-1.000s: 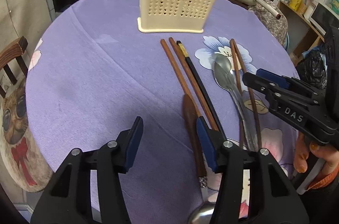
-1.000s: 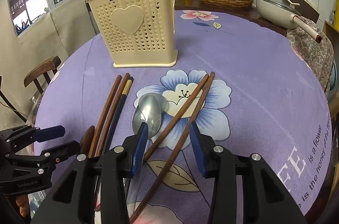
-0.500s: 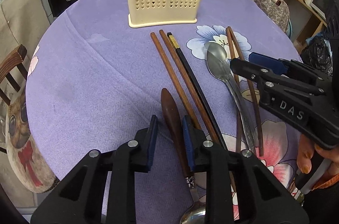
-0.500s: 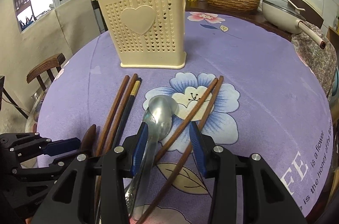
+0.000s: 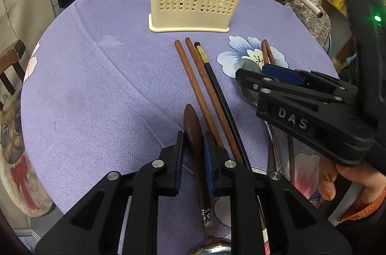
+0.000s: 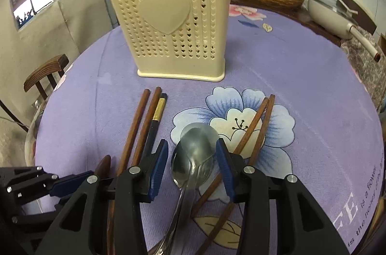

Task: Organize utensils
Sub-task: 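Move the left tool to the wooden-handled spoon while the right tool approaches a silver spoon, then close the left tool on the wooden-handled spoon while the right tool grips the silver spoon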

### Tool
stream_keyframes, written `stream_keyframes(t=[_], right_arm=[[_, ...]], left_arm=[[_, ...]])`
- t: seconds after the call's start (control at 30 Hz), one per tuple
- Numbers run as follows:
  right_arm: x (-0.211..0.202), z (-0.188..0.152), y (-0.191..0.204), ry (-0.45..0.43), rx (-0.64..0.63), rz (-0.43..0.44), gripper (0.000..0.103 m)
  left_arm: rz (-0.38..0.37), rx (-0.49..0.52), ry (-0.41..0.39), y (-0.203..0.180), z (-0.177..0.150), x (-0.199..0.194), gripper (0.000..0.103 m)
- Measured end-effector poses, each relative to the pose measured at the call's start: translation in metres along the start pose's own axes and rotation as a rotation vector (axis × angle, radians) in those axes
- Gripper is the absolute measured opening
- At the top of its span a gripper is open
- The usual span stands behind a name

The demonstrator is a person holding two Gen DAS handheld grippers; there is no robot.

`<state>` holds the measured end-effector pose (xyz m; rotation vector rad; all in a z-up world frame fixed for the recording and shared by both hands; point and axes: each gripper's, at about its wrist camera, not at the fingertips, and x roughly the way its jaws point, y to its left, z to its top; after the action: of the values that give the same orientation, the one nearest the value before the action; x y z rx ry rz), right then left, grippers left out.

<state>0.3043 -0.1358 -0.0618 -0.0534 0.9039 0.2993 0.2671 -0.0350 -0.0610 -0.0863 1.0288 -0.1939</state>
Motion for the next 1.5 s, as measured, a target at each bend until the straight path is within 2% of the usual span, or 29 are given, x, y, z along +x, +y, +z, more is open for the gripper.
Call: stream_keyframes(t=[0.27, 0.37, 0.47, 0.63, 0.97, 1.37, 1.5], right_arm=[[0.011, 0.008, -0.006, 0.050, 0.038, 0.046, 0.044], [0.012, 0.009, -0.004, 0.055, 0.030, 0.039, 0.044], [0.012, 0.009, -0.002, 0.054, 0.022, 0.024, 0.036], [0.010, 0.010, -0.003, 0.043, 0.031, 0.032, 0.036], [-0.027, 0.016, -0.008, -0.096, 0.017, 0.051, 0.036], [-0.109, 0.012, -0.015, -0.299, -0.029, 0.067, 0.035], [-0.124, 0.010, -0.011, -0.321, -0.062, 0.071, 0.035]], left_arm=[[-0.003, 0.004, -0.009, 0.000, 0.000, 0.000, 0.017], [-0.004, 0.005, -0.010, 0.000, 0.000, 0.000, 0.017], [0.001, 0.008, -0.011, 0.000, 0.000, 0.000, 0.017], [0.001, 0.008, -0.011, 0.000, 0.001, 0.000, 0.017], [0.014, 0.002, -0.031, 0.001, 0.007, 0.000, 0.016], [-0.011, -0.012, -0.164, 0.007, 0.030, -0.047, 0.016], [-0.003, -0.009, -0.218, 0.007, 0.035, -0.068, 0.016]])
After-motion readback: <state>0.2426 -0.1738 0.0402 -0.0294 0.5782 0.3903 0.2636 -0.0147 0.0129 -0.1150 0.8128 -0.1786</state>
